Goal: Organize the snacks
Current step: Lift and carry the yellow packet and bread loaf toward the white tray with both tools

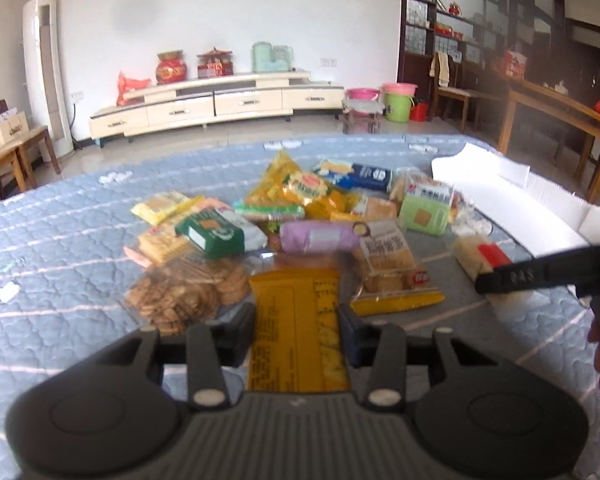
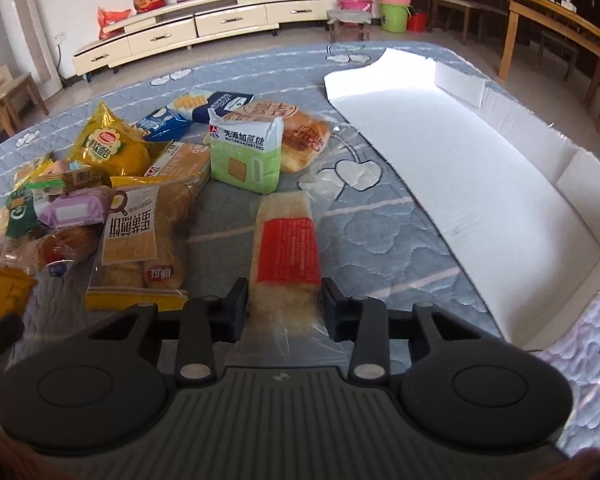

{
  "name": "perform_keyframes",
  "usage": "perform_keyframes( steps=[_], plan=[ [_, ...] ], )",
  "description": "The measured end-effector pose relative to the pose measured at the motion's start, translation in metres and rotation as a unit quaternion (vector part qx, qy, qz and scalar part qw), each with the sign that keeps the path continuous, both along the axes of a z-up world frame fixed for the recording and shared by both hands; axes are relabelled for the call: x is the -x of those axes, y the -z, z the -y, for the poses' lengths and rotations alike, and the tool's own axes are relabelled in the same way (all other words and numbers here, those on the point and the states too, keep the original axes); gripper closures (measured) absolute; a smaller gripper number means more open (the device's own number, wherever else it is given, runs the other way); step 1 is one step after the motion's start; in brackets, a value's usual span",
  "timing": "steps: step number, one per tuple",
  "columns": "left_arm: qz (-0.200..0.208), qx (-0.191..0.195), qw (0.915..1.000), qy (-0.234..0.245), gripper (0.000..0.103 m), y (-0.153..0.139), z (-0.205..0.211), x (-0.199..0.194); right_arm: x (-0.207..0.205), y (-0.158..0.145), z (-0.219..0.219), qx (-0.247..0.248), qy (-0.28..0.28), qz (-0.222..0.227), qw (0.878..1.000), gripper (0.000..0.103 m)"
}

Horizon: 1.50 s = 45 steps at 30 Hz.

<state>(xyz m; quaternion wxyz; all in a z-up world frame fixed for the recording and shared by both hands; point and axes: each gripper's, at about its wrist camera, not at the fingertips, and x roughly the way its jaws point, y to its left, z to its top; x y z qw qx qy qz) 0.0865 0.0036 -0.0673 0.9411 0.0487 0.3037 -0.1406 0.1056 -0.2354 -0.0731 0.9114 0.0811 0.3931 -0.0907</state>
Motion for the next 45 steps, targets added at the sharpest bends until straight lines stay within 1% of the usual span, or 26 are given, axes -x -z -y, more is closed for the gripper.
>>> perform_keyframes(
  steps=[2,6,11,16,22,25,29,38,45],
  plan=[
    [0.004,0.002,1.0,0.0,0.06,-0.005,0.0,0.005,0.011,-0.007,0.003,-0.004,-0.008,0.01,1.0,0.057],
    [0.016,0.007,0.9998,-0.005,0.06,-0.013,0.001,0.016,0.029,-0.022,0.003,0.005,-0.021,0.026,0.999,0.057],
    [0.015,0.008,0.9998,-0.009,0.06,-0.014,0.0,0.029,0.045,-0.034,-0.003,0.029,-0.043,0.042,0.998,0.057],
    [0.026,0.005,0.9996,-0.005,0.06,-0.03,0.005,0.036,0.062,-0.049,0.0,0.015,-0.048,0.065,0.997,0.057],
    [0.048,0.015,0.9987,0.007,0.06,-0.064,0.029,0.04,0.074,-0.083,0.011,0.014,-0.046,0.099,0.994,0.057],
    [0.059,0.021,0.998,0.012,0.06,-0.083,0.043,0.041,0.081,-0.101,0.017,0.027,-0.044,0.12,0.991,0.057],
    [0.068,0.03,0.9971,0.018,0.06,-0.104,0.059,0.042,0.088,-0.118,0.031,0.031,-0.039,0.135,0.99,0.057],
    [0.065,0.045,0.9958,0.046,0.06,-0.13,0.101,0.038,0.104,-0.15,0.066,0.054,-0.02,0.167,0.984,0.057],
    [0.074,0.053,0.9934,0.07,0.06,-0.144,0.135,0.035,0.105,-0.165,0.094,0.066,-0.002,0.18,0.981,0.057]
  ],
)
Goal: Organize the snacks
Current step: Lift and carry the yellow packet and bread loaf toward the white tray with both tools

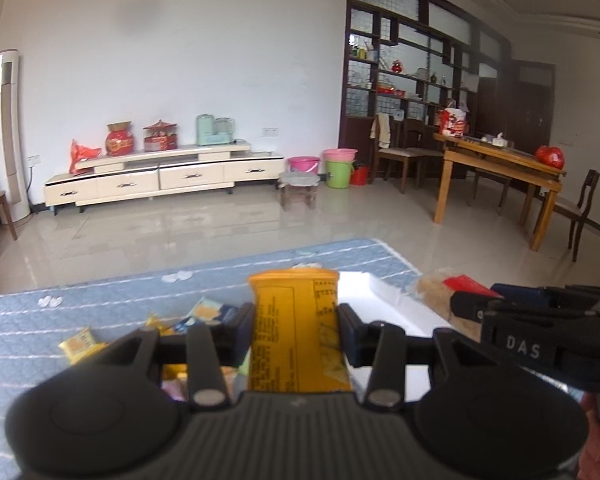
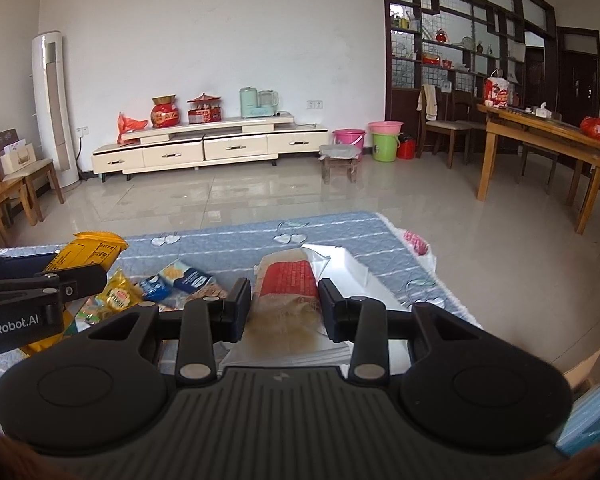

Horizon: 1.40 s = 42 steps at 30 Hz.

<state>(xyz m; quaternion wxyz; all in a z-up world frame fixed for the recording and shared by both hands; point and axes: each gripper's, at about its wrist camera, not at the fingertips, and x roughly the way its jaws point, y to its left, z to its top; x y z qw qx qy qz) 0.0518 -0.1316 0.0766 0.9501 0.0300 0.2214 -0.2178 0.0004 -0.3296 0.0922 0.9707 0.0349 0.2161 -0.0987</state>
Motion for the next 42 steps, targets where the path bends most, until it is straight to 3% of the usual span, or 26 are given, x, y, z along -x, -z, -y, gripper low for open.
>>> perform_keyframes(
  steps=[19,20,21,29,38,41,42],
  plan=[
    [-0.015,0.001,0.9996,0.025,0.06,0.016,0.067,-0.038,-0.045,0.006,0.054,0.011,0.038,-0.003,0.999,0.059],
    [-0.015,-0.001,0.9995,0.027,0.06,0.017,0.071,-0.041,-0.046,0.006,0.06,0.011,0.04,-0.003,0.999,0.065],
    [-0.016,-0.002,0.9995,0.028,0.06,0.018,0.074,-0.043,-0.05,0.007,0.063,0.011,0.043,-0.007,0.999,0.088],
    [-0.047,0.0,0.9985,0.028,0.06,0.049,0.095,-0.07,-0.09,0.035,0.093,0.013,0.043,-0.058,0.997,0.088],
    [-0.065,-0.011,0.997,0.04,0.06,0.079,0.104,-0.076,-0.076,0.066,0.103,-0.01,0.02,-0.072,0.997,0.087],
    [-0.071,-0.016,0.9964,0.043,0.06,0.089,0.107,-0.074,-0.051,0.081,0.094,-0.022,-0.001,-0.081,0.996,0.081],
    [-0.074,-0.016,0.9961,0.045,0.06,0.092,0.107,-0.074,-0.041,0.089,0.092,-0.027,-0.004,-0.087,0.996,0.071]
  ],
)
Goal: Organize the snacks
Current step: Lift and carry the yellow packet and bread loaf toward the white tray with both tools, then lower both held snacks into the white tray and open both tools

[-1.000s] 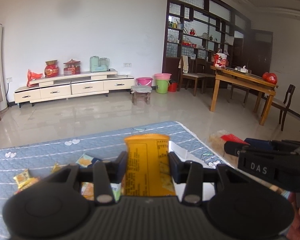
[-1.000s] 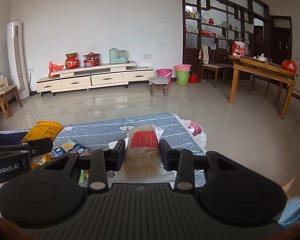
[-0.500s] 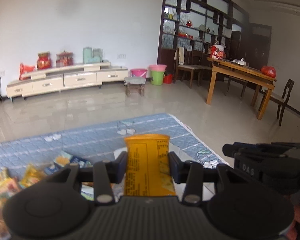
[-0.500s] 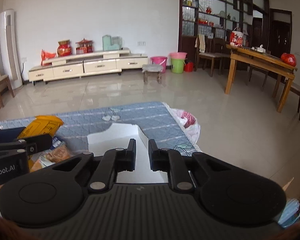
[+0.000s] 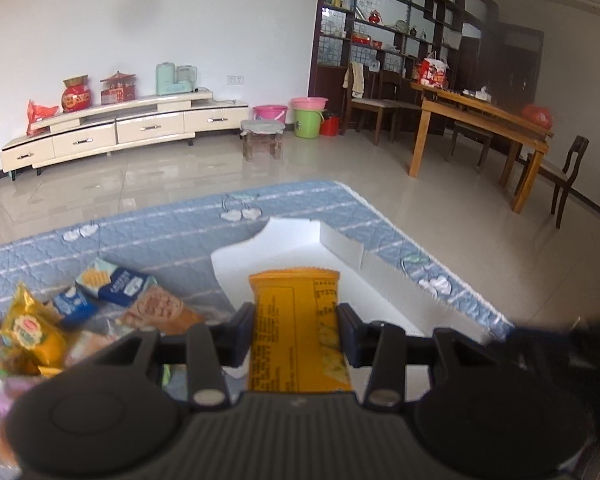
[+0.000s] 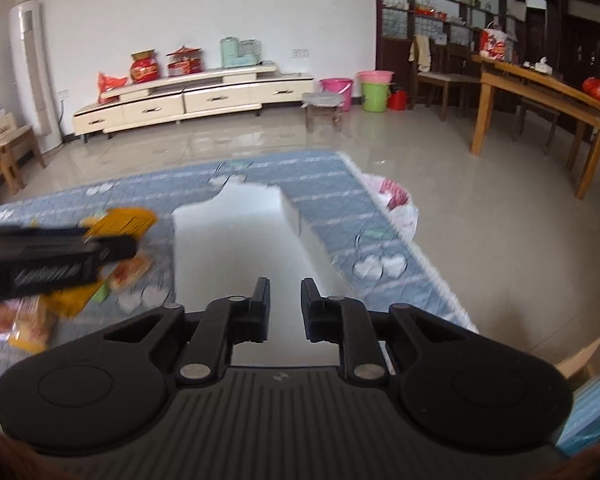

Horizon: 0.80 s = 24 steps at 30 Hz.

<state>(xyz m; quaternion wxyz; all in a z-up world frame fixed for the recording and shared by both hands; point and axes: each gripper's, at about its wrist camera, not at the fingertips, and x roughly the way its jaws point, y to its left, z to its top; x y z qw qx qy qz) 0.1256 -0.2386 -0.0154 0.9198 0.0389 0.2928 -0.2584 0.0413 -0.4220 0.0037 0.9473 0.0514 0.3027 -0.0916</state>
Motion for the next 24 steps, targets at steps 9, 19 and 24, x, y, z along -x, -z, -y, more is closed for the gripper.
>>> perform_keyframes(
  steps=[9,19,24],
  plan=[
    [-0.011,-0.002,0.9999,0.006,0.06,0.014,0.003,0.005,0.049,0.081,-0.04,0.022,0.0,-0.117,0.993,0.001],
    [-0.006,0.0,0.9999,0.009,0.06,0.01,0.004,0.007,0.043,0.052,-0.028,-0.001,-0.006,-0.073,0.997,0.06],
    [-0.005,0.003,0.9999,0.009,0.06,0.007,0.008,0.008,0.029,0.012,-0.021,0.024,-0.001,-0.017,1.0,0.06]
  ],
)
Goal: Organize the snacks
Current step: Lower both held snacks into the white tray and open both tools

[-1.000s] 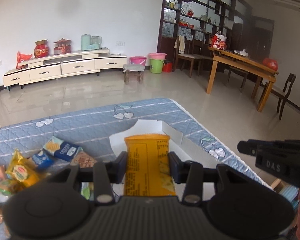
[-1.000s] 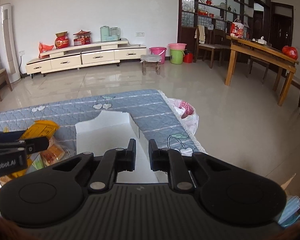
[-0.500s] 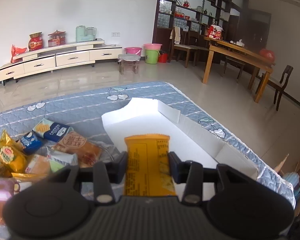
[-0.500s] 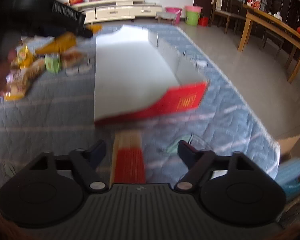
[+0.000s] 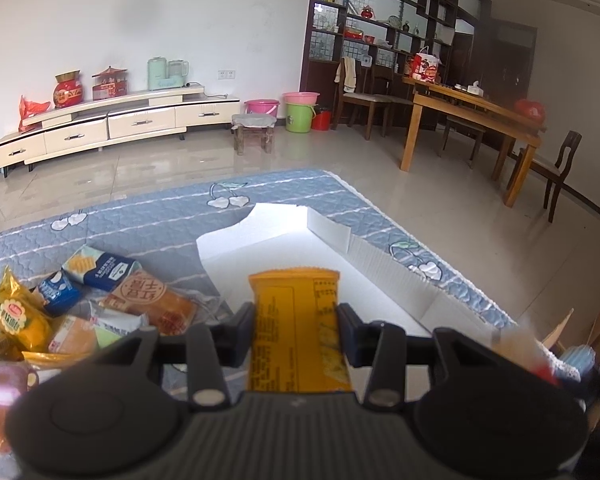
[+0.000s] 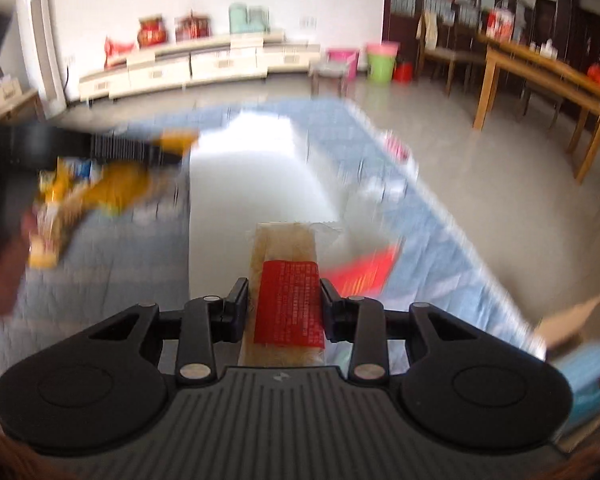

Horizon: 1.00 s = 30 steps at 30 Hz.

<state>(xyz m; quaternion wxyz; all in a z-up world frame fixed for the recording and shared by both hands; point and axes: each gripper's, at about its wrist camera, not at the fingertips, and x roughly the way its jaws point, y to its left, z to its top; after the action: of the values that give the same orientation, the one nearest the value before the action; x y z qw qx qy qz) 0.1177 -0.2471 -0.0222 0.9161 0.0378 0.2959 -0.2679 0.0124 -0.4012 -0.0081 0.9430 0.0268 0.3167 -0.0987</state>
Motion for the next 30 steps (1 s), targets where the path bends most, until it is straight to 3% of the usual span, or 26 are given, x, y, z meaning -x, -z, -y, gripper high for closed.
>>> perform_keyframes(
  steps=[6,16,30],
  plan=[
    [0.002,-0.001,1.0,0.002,0.06,-0.002,0.011,-0.001,-0.033,-0.017,0.017,0.009,-0.002,0.016,1.0,0.06],
    [-0.009,-0.009,0.9999,-0.004,0.06,0.013,0.028,-0.007,-0.069,-0.006,0.03,0.011,-0.012,-0.011,1.0,0.06],
    [-0.021,-0.018,0.9996,-0.004,0.06,0.028,0.042,-0.002,-0.081,-0.002,0.049,0.01,0.0,-0.031,0.999,0.06]
  ],
)
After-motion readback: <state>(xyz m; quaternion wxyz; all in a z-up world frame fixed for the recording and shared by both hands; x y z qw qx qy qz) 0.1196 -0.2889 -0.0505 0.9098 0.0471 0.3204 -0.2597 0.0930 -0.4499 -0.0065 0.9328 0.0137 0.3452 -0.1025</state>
